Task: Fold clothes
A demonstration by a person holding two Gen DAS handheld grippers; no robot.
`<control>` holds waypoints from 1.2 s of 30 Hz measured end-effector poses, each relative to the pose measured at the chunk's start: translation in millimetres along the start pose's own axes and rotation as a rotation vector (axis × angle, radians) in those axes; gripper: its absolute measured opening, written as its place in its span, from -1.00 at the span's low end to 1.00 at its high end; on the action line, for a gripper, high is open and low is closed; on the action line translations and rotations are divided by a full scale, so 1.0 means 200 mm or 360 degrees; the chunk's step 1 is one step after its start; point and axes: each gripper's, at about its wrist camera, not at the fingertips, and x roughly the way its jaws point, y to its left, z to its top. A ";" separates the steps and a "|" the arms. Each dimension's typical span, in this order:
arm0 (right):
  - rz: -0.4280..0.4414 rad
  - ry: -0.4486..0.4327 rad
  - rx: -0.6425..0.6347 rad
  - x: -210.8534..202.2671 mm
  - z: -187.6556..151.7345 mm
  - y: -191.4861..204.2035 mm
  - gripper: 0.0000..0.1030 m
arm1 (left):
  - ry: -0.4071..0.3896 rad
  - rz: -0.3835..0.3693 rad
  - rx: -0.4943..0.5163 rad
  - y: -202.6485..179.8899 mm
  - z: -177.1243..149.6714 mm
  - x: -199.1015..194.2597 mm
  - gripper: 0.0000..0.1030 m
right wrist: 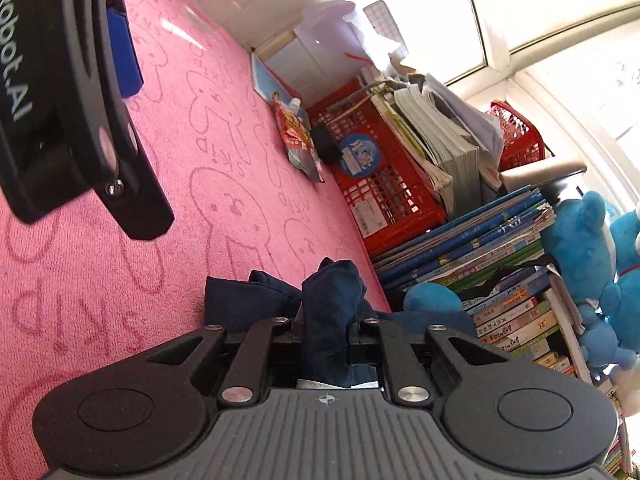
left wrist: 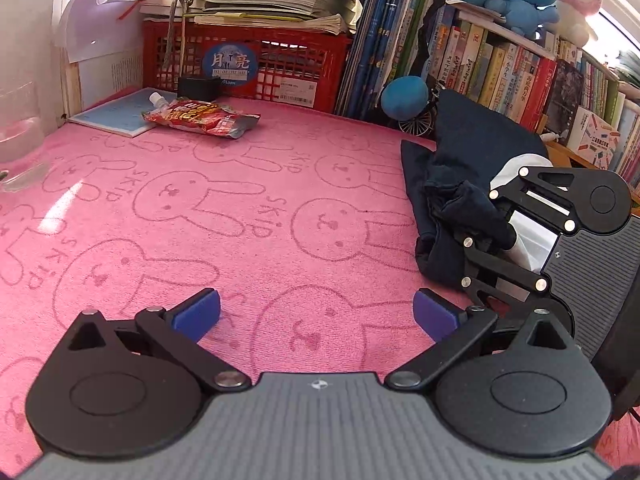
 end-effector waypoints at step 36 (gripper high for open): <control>-0.0262 0.0478 0.0914 -0.65 -0.63 -0.31 1.00 | 0.0067 0.0009 0.0129 -0.25 0.15 0.31 1.00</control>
